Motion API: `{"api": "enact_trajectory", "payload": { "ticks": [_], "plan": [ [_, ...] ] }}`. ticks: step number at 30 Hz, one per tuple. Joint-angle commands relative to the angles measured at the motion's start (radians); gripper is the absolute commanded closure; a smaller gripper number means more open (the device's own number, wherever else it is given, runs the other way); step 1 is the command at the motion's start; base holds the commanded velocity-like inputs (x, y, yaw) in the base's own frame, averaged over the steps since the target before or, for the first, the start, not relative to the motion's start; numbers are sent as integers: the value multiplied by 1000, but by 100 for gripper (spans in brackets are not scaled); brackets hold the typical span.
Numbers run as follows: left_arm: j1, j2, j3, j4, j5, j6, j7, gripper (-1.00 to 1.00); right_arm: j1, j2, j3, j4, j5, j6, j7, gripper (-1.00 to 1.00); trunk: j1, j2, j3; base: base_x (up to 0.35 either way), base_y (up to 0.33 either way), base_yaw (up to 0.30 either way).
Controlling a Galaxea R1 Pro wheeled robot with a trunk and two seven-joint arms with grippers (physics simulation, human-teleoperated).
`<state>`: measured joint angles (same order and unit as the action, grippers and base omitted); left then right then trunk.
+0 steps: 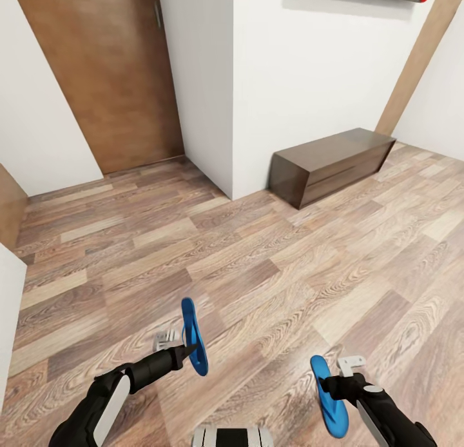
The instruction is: In the bedroom, move the book from the bed onto either nightstand, and place the two sandals side by side next to the bed.
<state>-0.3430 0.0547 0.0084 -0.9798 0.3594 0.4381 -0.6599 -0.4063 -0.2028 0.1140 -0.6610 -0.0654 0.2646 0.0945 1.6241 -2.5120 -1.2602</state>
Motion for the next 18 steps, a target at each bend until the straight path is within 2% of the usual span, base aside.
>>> {"api": "enact_trajectory", "payload": {
  "ticks": [1,4,8,18],
  "plan": [
    [0,0,1,0,8,8,-1,100,0,-1,5,-2,-6,5,-1,-100,0,-1,-5,0,0,0],
    [-1,0,1,0,8,14,-1,100,0,0,7,-1,-6,3,-2,-100,2,-1,-16,0,0,0],
    [0,0,2,0,7,58,-1,100,0,0,9,0,-5,0,-4,-100,3,-2,-32,0,0,0],
    [0,0,2,0,7,67,-2,100,0,-1,6,1,-5,0,-4,-100,8,-5,-70,0,0,0]
  ]
}}
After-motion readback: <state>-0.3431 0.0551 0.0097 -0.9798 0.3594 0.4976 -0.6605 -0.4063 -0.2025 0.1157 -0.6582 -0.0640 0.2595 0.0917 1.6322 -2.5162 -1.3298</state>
